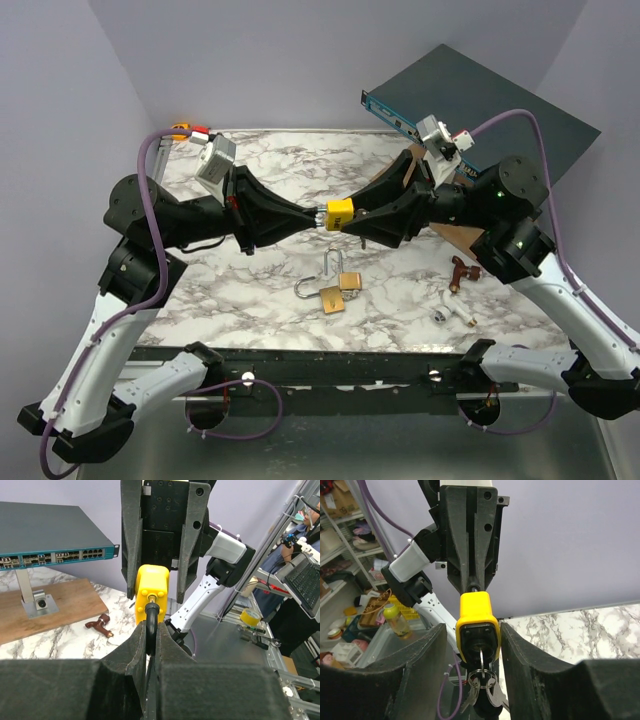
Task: Lock with the key
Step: Lock the lock.
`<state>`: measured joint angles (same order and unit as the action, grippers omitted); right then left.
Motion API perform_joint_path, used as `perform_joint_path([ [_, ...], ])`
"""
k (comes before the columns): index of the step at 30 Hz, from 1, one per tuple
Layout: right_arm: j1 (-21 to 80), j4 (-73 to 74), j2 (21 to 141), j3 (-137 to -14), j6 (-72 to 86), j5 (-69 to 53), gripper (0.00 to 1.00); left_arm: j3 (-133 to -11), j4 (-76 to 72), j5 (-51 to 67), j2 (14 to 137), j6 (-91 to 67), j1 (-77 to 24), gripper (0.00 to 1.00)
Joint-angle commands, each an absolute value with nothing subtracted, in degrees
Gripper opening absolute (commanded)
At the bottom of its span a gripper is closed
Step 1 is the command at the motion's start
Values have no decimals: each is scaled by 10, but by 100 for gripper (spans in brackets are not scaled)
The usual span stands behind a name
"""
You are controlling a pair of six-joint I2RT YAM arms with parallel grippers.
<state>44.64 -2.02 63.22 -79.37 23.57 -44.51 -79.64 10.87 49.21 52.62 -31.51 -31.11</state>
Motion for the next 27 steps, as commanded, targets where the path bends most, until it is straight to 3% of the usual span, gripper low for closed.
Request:
perform_joint_path([
  [1, 445, -38, 634, -795, 245, -466, 47, -788, 55, 501, 521, -339, -304, 0],
  [12, 446, -31, 634, -781, 247, -464, 36, -773, 37, 500, 523, -355, -297, 0],
  [15, 445, -28, 637, -784, 250, -461, 23, -767, 30, 503, 524, -362, -296, 0],
  [18, 445, -26, 637, -780, 250, -453, 1, -769, 30, 520, 530, -367, -296, 0],
  [19, 446, -25, 635, -778, 250, -449, 1, -771, 37, 523, 531, -365, -295, 1],
  [21, 446, -26, 631, -774, 250, -446, 1, -774, 53, 528, 534, -356, -294, 15],
  [24, 445, -20, 628, -775, 251, -443, 1, -775, 80, 537, 532, -335, -291, 26],
  [27, 445, -11, 623, -777, 252, -439, 1, -777, 110, 544, 528, -313, -286, 28],
])
